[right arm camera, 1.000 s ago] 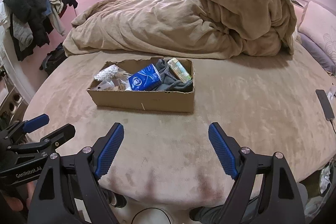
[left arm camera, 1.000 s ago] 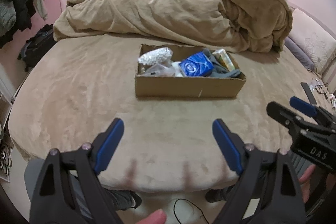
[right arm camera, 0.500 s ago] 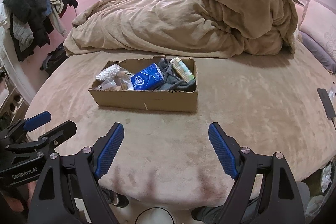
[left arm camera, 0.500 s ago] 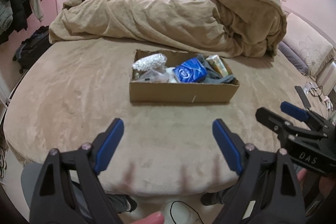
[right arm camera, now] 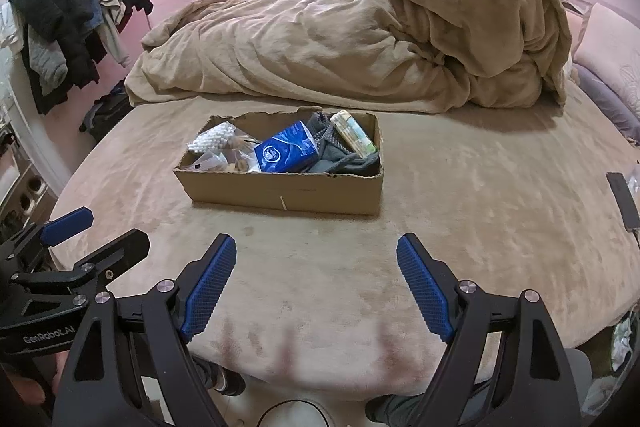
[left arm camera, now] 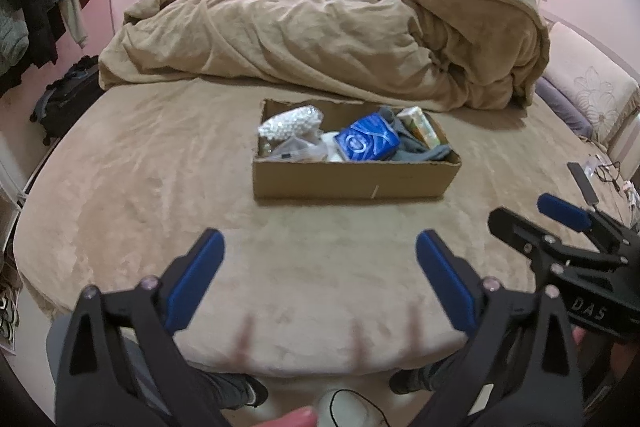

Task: Organize objects

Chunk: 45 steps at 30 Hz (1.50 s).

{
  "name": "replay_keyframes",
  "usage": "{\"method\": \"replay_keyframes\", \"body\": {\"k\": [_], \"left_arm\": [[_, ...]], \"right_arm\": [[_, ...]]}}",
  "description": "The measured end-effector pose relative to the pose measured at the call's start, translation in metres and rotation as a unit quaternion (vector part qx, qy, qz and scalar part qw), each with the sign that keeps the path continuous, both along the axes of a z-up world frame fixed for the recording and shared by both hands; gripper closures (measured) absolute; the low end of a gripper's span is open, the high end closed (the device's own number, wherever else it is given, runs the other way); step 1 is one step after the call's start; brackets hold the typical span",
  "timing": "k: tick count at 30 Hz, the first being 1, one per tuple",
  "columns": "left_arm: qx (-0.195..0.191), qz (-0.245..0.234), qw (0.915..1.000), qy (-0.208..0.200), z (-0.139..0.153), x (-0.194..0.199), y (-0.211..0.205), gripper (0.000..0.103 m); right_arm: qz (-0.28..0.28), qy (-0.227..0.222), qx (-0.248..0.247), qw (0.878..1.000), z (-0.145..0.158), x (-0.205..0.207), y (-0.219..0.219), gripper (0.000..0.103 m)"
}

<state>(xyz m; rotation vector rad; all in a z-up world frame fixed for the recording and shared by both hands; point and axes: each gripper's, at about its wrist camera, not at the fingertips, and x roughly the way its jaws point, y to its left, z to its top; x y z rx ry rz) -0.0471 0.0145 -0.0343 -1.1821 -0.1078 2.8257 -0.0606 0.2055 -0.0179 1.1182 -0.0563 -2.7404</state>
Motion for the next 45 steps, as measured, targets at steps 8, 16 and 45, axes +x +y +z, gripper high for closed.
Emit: {"method": "replay_keyframes", "body": {"k": [8, 16, 45], "left_arm": [[0.003, 0.005, 1.0, 0.0, 0.0015, -0.0001, -0.0016, 0.005], [0.002, 0.006, 1.0, 0.0, 0.0021, 0.0001, -0.0025, 0.005], [0.0, 0.019, 0.9998, -0.002, 0.0034, -0.0013, -0.0086, 0.005]], "right_arm": [[-0.001, 0.0, -0.001, 1.0, 0.0001, -0.0001, 0.0, 0.018], [0.0, 0.002, -0.001, 1.0, 0.0009, -0.0004, 0.0003, 0.018], [-0.002, 0.002, 0.0, 1.0, 0.0011, -0.0015, 0.0014, 0.018]]}}
